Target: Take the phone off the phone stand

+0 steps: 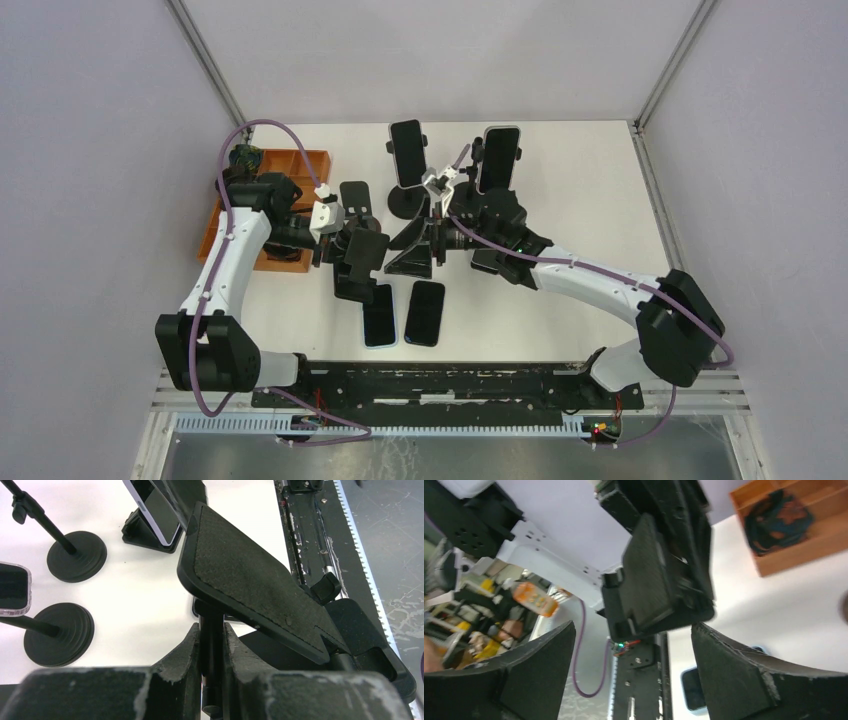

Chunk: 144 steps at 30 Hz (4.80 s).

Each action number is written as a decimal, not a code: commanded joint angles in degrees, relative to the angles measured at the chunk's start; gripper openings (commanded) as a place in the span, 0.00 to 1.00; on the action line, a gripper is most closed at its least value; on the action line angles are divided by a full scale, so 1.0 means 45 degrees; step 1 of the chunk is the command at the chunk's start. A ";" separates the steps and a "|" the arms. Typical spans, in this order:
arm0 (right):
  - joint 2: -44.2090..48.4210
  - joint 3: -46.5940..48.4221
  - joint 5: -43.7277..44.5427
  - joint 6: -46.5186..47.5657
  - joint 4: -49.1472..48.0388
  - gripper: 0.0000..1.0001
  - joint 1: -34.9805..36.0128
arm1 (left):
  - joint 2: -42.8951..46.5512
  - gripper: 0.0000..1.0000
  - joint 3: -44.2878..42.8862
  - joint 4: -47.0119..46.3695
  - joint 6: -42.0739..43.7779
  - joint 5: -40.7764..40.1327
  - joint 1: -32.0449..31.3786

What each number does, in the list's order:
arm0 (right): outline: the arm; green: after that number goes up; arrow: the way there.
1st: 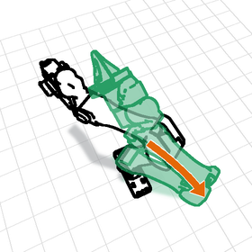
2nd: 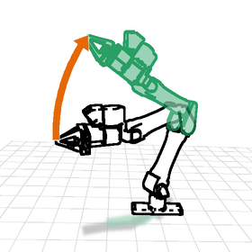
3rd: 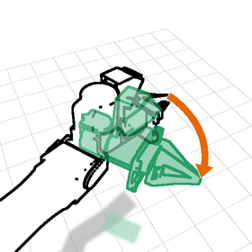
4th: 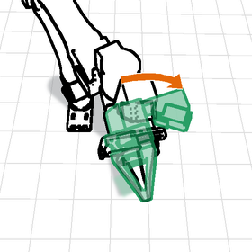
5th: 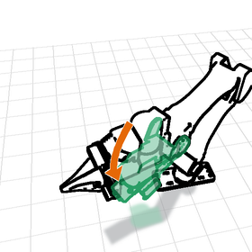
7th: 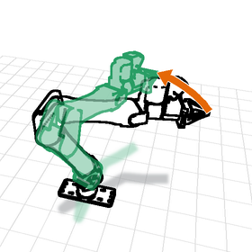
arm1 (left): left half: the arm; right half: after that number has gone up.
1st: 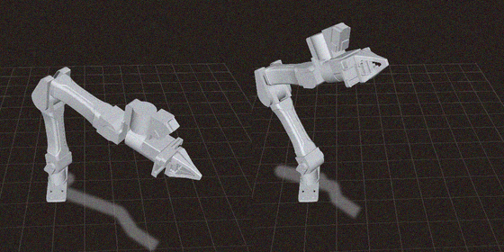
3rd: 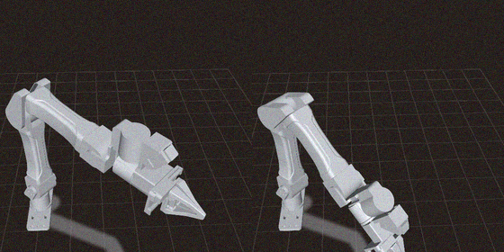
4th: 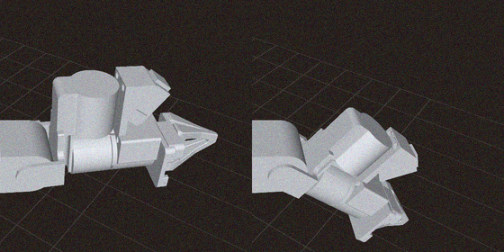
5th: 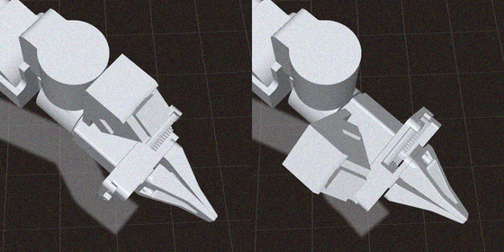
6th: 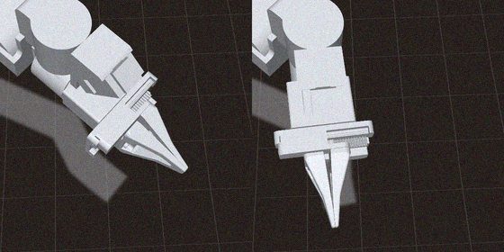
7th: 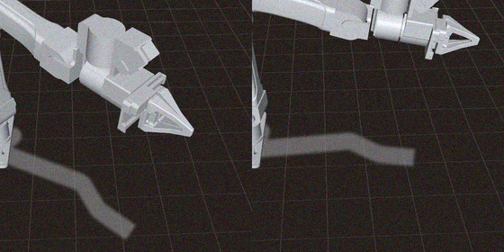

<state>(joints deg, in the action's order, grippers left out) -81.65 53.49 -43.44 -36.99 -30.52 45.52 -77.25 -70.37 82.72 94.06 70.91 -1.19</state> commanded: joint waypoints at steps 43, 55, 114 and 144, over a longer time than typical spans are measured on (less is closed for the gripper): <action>-0.4256 0.2483 0.0382 0.5961 0.3815 0.00 -0.1677 | 0.1990 1.00 -0.0071 -0.4127 -0.3705 -0.2227 0.0748; -0.5703 0.3029 0.0965 0.7999 0.3365 0.00 -0.2122 | 0.1695 1.00 0.0151 -0.3869 -0.3382 -0.1825 0.0753; 0.3986 -0.7006 0.4751 0.3728 0.1234 0.80 -0.5767 | 0.2029 1.00 -0.3796 -0.6666 -1.2884 -0.8287 0.0753; 0.0073 -0.6492 0.2420 0.3433 -0.3161 0.18 -0.5771 | 0.1856 0.98 -0.2461 -0.6068 -1.3517 -0.6927 0.0697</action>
<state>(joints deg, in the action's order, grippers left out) -82.08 22.52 -28.82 -19.68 -39.57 19.38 -70.89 -82.21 54.41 32.56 36.60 1.91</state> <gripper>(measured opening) 0.258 0.992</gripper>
